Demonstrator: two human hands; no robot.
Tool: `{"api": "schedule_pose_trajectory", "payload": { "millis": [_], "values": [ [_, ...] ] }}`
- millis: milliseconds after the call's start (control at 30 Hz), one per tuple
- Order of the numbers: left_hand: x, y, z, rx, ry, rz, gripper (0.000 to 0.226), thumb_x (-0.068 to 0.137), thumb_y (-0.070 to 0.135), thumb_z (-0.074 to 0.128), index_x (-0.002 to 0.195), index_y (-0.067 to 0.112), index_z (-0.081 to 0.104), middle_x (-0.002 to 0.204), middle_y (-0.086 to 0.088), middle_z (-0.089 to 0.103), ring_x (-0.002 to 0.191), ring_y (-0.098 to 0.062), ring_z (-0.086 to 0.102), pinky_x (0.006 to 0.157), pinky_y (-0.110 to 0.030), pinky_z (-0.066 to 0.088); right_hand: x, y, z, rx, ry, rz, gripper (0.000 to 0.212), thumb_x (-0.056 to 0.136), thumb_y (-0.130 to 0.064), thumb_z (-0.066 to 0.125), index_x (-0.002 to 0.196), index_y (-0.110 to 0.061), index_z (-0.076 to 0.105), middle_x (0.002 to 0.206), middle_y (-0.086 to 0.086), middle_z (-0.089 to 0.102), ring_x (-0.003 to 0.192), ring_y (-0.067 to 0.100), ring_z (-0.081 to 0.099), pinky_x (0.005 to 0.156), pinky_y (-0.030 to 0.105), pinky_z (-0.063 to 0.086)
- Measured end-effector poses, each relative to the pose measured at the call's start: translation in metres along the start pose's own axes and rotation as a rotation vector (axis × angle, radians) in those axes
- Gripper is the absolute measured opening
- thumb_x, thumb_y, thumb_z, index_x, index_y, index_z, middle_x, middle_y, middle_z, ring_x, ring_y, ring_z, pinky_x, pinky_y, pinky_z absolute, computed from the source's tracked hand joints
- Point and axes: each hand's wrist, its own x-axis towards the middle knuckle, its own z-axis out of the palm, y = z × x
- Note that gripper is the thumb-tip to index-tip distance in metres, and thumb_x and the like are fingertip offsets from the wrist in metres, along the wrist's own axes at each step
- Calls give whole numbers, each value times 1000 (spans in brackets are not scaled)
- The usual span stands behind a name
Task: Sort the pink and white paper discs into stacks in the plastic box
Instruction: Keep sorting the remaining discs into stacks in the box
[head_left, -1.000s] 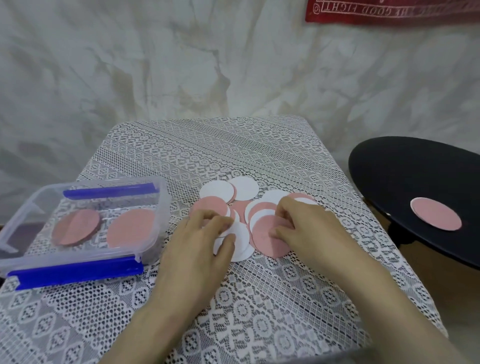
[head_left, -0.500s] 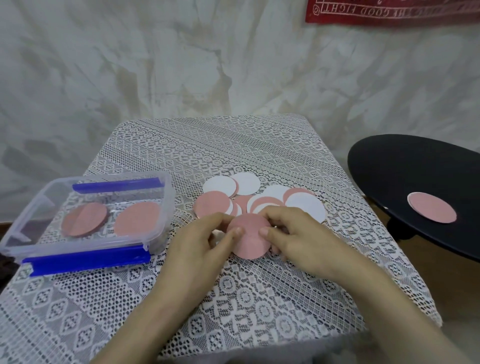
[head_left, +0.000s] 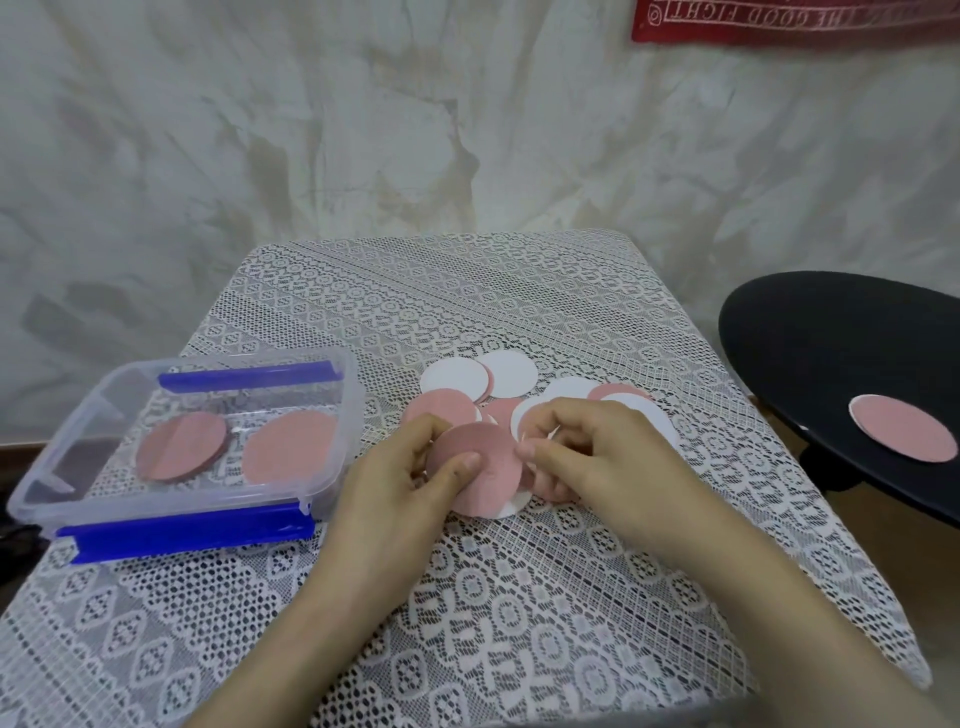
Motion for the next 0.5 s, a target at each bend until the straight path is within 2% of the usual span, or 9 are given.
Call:
{"api": "schedule_pose_trajectory", "payload": {
  "millis": [100, 167, 300, 400, 500],
  "values": [
    [0, 0, 0, 22, 17, -13, 7, 93, 31, 68, 87, 33, 65, 77, 9, 70, 74, -17, 65, 72, -49, 54, 0, 5, -11, -244, 102, 19, 10, 93, -37, 68, 84, -34, 66, 74, -14, 68, 66, 2, 60, 68, 30, 50],
    [-2, 2, -1, 45, 28, -6, 8, 94, 30, 66, 87, 31, 65, 80, 11, 71, 78, -15, 66, 75, -48, 55, -2, 2, -17, -370, 126, 65, 9, 91, -42, 69, 98, -36, 67, 80, -13, 65, 72, 1, 58, 67, 25, 44],
    [-3, 0, 0, 60, 49, -2, 8, 99, 28, 59, 92, 30, 63, 85, 18, 69, 78, -7, 63, 75, -42, 56, -4, 1, -18, -591, 70, 150, 56, 88, -51, 68, 140, -35, 53, 110, -12, 61, 100, 15, 59, 82, 32, 43],
    [-4, 1, 4, 44, 56, 3, 11, 101, 26, 54, 99, 33, 62, 86, 22, 68, 71, -2, 60, 69, -31, 52, -4, 5, -17, -635, 40, 186, 65, 87, -54, 67, 145, -35, 46, 110, -9, 54, 106, 21, 58, 87, 37, 46],
    [-5, 2, 6, 38, 53, 16, 17, 102, 26, 53, 106, 41, 59, 74, 24, 66, 53, -2, 50, 56, -27, 42, -4, 5, -16, -618, 53, 197, 63, 85, -53, 69, 141, -36, 46, 127, -9, 52, 111, 21, 57, 86, 36, 44]
  ]
}}
